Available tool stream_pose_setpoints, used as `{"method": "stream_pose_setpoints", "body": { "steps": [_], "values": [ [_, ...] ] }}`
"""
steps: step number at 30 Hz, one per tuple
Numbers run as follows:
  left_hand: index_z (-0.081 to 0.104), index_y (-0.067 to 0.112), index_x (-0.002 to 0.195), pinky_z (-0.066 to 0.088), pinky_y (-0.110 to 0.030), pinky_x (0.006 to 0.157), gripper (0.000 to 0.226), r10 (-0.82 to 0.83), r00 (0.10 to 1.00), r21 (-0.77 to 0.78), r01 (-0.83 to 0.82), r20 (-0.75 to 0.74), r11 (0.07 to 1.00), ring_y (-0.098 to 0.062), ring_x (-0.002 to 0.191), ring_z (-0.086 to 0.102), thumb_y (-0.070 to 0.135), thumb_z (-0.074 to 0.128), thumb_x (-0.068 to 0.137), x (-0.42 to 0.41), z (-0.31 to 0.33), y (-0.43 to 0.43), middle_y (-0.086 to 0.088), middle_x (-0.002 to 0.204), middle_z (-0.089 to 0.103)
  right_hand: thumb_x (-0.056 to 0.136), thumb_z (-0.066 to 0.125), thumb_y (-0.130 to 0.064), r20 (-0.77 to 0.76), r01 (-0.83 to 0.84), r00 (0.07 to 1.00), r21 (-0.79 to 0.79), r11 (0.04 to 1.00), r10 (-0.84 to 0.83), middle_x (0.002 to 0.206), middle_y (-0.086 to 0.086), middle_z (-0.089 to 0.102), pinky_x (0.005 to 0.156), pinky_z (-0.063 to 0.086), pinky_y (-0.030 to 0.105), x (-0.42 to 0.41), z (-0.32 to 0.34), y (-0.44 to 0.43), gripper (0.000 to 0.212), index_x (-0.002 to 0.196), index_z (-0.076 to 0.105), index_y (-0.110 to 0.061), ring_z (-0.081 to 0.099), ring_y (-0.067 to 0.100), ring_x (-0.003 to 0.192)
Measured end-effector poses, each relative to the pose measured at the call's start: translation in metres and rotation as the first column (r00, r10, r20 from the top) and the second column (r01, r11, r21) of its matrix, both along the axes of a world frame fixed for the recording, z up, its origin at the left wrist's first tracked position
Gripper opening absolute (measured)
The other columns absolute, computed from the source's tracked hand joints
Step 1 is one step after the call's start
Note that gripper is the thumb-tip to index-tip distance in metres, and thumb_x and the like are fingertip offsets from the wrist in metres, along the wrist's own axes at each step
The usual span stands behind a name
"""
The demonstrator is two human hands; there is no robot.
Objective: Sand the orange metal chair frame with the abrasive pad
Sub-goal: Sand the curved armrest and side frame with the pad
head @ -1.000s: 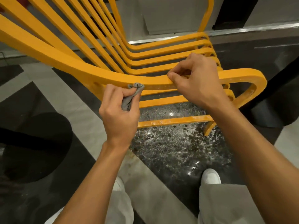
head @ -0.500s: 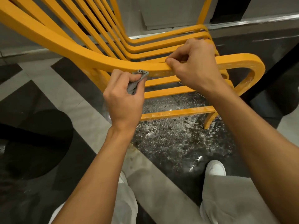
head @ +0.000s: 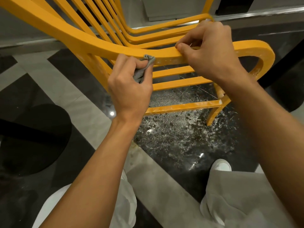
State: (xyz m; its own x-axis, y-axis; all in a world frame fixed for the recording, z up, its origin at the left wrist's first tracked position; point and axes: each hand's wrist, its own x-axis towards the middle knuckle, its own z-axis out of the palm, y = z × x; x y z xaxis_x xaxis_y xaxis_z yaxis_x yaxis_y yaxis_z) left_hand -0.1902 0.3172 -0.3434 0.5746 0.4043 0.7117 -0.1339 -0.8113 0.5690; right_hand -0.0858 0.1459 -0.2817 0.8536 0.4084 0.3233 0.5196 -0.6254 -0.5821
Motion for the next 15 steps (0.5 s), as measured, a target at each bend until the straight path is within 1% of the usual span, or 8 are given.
{"method": "stream_pose_setpoints", "body": {
  "steps": [2,4,7,8,10,12,15],
  "values": [
    [0.075,0.004,0.086,0.050,-0.019,0.071,0.020,-0.026,1.000,0.011,0.026,-0.009,1.000,-0.017,0.082,0.066,0.021,0.083,0.092,0.001,0.002,-0.003,-0.008,0.090,0.070,0.102,0.064,-0.033,0.006,0.020,1.000,-0.019,1.000,-0.020,0.097,-0.015,0.060,0.072,0.040,0.003,0.001,-0.001,-0.002,0.022,0.111,0.079,-0.019,0.053,-0.004,0.078],
    [0.075,0.005,0.087,0.049,-0.018,0.071,0.020,-0.029,0.999,0.021,0.030,-0.026,0.999,-0.015,0.082,0.065,0.023,0.083,0.092,0.000,0.002,-0.001,-0.007,0.091,0.070,0.102,0.064,-0.034,-0.001,0.024,1.000,-0.020,1.000,-0.024,0.096,-0.014,0.061,0.070,0.039,0.004,0.002,-0.002,-0.004,0.023,0.111,0.079,-0.020,0.052,-0.005,0.077],
    [0.076,0.005,0.088,0.055,-0.029,0.067,0.021,0.035,0.999,0.012,-0.034,-0.024,0.999,-0.016,0.081,0.066,0.024,0.082,0.093,-0.004,-0.002,0.005,-0.006,0.091,0.070,0.102,0.064,-0.033,0.005,0.012,1.000,-0.007,1.000,-0.012,0.097,-0.012,0.065,0.075,0.046,0.008,0.003,-0.003,-0.002,0.022,0.109,0.080,-0.019,0.057,0.000,0.080],
    [0.076,0.005,0.088,0.055,-0.031,0.067,0.021,0.041,0.999,0.002,-0.041,-0.020,0.999,-0.017,0.081,0.066,0.024,0.082,0.093,-0.003,-0.003,0.004,-0.007,0.091,0.070,0.101,0.064,-0.033,0.010,0.012,1.000,-0.003,1.000,-0.012,0.097,-0.010,0.067,0.076,0.048,0.010,0.003,-0.004,-0.002,0.023,0.109,0.080,-0.019,0.059,0.002,0.084],
    [0.075,0.004,0.087,0.054,-0.026,0.067,0.021,0.018,1.000,0.000,-0.018,-0.021,1.000,-0.017,0.080,0.067,0.023,0.082,0.093,-0.001,-0.003,-0.002,-0.007,0.090,0.070,0.101,0.063,-0.034,0.018,0.009,1.000,-0.002,1.000,-0.009,0.097,-0.007,0.070,0.074,0.048,0.010,0.005,-0.005,-0.002,0.024,0.108,0.079,-0.018,0.062,0.005,0.090],
    [0.075,0.004,0.086,0.051,-0.021,0.068,0.020,-0.016,0.999,0.011,0.016,-0.031,1.000,-0.016,0.081,0.066,0.022,0.083,0.092,0.001,-0.001,-0.009,-0.007,0.090,0.070,0.102,0.062,-0.034,0.024,0.003,1.000,-0.008,1.000,-0.002,0.097,-0.006,0.070,0.072,0.048,0.010,0.005,-0.005,-0.001,0.025,0.109,0.079,-0.017,0.064,0.006,0.090],
    [0.076,0.004,0.087,0.052,-0.022,0.069,0.020,-0.025,0.999,0.012,0.025,-0.035,1.000,-0.015,0.082,0.066,0.022,0.083,0.093,0.003,-0.002,-0.008,-0.006,0.091,0.071,0.102,0.062,-0.034,0.023,0.000,1.000,-0.002,1.000,0.000,0.098,-0.005,0.070,0.073,0.049,0.009,0.005,-0.005,-0.003,0.025,0.109,0.079,-0.017,0.065,0.006,0.091]
  ]
}}
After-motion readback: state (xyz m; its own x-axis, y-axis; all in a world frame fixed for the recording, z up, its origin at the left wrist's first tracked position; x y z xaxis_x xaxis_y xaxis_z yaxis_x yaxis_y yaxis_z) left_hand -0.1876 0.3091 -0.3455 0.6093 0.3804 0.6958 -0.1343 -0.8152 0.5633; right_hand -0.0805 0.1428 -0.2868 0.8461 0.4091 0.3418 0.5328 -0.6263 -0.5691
